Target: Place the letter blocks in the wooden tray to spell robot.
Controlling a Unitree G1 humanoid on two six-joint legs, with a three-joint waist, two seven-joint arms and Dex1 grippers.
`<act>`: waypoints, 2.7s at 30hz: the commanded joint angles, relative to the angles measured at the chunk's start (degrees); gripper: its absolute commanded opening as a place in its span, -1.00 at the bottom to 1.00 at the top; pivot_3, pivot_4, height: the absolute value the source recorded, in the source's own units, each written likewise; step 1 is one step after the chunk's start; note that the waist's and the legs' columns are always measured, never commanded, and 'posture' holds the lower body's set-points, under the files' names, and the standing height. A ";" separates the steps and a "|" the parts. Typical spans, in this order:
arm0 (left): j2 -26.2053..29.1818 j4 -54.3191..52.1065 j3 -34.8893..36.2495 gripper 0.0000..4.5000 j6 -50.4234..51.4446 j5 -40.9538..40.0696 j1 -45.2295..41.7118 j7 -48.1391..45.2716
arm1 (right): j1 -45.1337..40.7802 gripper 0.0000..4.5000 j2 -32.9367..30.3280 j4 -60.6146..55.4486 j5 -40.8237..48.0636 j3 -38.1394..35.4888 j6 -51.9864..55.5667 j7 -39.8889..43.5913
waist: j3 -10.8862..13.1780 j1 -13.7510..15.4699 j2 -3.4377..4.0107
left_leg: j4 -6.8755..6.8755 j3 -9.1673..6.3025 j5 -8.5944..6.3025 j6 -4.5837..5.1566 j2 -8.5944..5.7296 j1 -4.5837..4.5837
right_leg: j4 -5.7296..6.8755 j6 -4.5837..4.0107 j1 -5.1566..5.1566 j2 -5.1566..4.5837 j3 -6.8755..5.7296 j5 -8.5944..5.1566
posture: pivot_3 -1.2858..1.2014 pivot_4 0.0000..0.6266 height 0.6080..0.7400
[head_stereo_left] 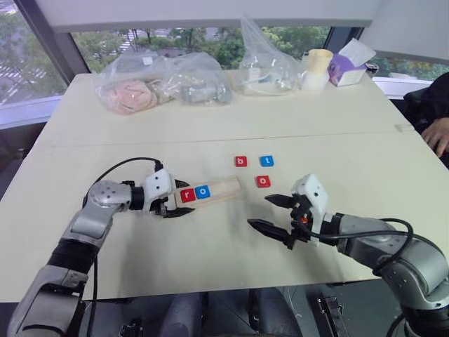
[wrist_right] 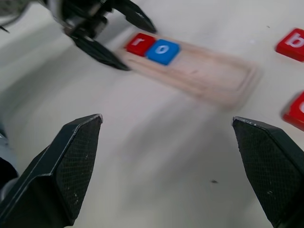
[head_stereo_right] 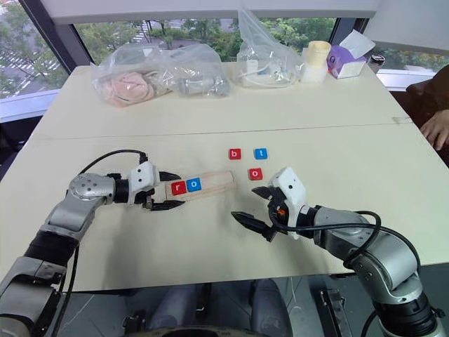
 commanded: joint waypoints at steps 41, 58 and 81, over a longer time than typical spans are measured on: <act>2.98 -26.10 29.72 0.99 33.18 -20.13 10.54 20.43 | -37.06 1.00 28.71 39.93 -23.57 9.47 1.43 -23.00 | 0.11 -1.68 -0.01 | 0.04 -0.02 0.01 0.02 0.19 0.08 | 0.70 0.27 -0.29 0.32 0.11 0.13 | 0.03 -0.52 1.00; -0.81 -37.33 29.80 1.00 35.20 -20.81 18.92 31.61 | -45.36 0.60 38.34 65.58 -32.32 8.19 -7.79 -22.93 | 0.08 -2.03 0.01 | -0.08 0.01 0.01 0.00 0.21 0.23 | 0.75 0.04 -0.29 0.57 0.14 0.04 | 0.03 -0.52 1.00; -0.04 -40.40 17.36 1.00 38.67 -24.13 11.82 25.80 | -22.02 -0.48 30.39 -2.93 -27.80 -11.75 36.87 -24.58 | 0.12 -1.96 0.09 | -0.13 0.02 0.01 -0.01 0.42 0.15 | 0.73 -0.23 -0.40 0.61 0.15 -0.13 | 0.03 -0.52 1.00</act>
